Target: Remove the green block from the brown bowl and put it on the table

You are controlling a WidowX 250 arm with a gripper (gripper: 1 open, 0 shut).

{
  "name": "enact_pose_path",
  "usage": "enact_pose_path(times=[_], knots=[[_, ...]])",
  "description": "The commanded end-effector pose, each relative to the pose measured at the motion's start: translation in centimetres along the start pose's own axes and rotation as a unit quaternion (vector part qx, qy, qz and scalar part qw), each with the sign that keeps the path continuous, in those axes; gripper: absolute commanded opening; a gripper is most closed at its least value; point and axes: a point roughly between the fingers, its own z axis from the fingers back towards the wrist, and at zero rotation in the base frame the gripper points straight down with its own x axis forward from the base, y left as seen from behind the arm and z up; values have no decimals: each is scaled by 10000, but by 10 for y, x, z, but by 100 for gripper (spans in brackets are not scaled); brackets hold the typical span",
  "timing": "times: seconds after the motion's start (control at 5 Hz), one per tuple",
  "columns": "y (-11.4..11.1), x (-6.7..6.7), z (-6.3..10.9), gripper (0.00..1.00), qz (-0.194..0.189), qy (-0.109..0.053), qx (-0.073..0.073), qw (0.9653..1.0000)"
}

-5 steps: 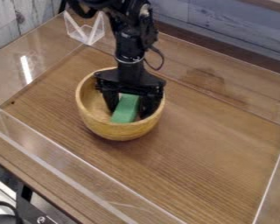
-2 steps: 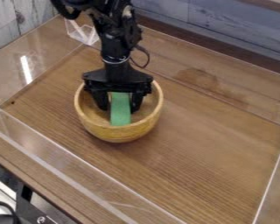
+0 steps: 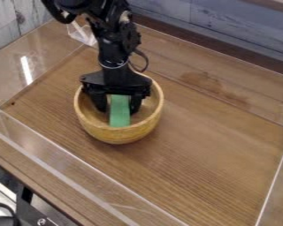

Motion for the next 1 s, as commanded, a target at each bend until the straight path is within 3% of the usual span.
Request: enact_pose_path(times=[0.0,0.4,0.6,0.8], knots=[[16,5,2,100,-50,16,137,9999],[25,15,-2,100,-330,30,251,9991],[31,14,2,0,-319,34,249,9992],[38,12,9,0,-308,34,230,9993]])
